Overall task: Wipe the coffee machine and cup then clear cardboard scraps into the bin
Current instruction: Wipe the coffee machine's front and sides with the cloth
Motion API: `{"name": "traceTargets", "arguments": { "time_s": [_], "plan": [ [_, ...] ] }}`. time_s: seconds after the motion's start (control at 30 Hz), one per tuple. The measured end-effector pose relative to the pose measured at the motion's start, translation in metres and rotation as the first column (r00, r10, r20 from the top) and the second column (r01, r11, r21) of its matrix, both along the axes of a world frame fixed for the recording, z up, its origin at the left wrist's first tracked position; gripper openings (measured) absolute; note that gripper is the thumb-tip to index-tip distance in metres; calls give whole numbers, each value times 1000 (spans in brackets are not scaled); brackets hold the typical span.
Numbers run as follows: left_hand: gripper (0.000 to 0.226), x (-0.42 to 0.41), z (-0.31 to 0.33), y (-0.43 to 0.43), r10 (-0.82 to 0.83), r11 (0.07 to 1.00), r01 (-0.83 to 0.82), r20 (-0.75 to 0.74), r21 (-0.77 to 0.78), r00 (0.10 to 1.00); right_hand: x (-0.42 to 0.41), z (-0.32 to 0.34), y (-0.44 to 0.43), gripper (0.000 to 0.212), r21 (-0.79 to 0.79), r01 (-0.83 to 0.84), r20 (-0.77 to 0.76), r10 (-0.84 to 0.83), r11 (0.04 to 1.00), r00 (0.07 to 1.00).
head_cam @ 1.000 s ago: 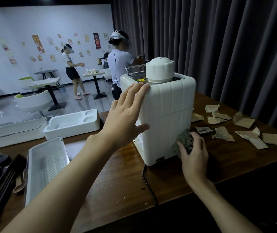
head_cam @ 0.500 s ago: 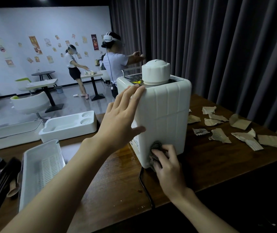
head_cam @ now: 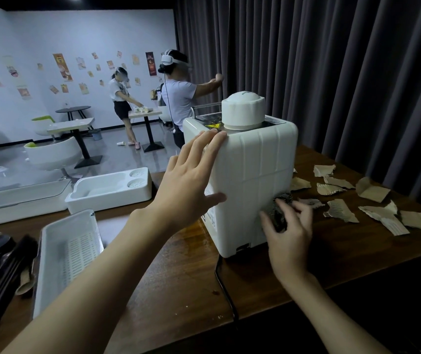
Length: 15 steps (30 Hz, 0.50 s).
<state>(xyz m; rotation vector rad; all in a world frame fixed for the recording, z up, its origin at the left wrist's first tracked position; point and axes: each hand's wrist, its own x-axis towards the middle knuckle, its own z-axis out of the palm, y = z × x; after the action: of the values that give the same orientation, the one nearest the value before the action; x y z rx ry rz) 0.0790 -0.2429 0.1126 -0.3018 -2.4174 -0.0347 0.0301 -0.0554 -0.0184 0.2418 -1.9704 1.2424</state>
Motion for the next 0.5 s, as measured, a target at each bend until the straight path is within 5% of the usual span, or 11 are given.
{"name": "traceTargets", "arguments": {
  "time_s": [0.13, 0.37, 0.5],
  "plan": [
    [122, -1, -1, 0, 1, 1000, -1, -9, 1, 1000, 18, -7, -20, 60, 76, -93, 17, 92, 993, 996],
    [122, 1, 1, 0, 3, 1000, -3, 6, -4, 1000, 27, -14, -22, 55, 351, -111, -99, 155, 930, 983],
    [123, 2, 3, -2, -13, 1000, 13, 19, -20, 1000, 12, -7, -4, 56, 306, -106, -81, 137, 946, 987]
  ]
}}
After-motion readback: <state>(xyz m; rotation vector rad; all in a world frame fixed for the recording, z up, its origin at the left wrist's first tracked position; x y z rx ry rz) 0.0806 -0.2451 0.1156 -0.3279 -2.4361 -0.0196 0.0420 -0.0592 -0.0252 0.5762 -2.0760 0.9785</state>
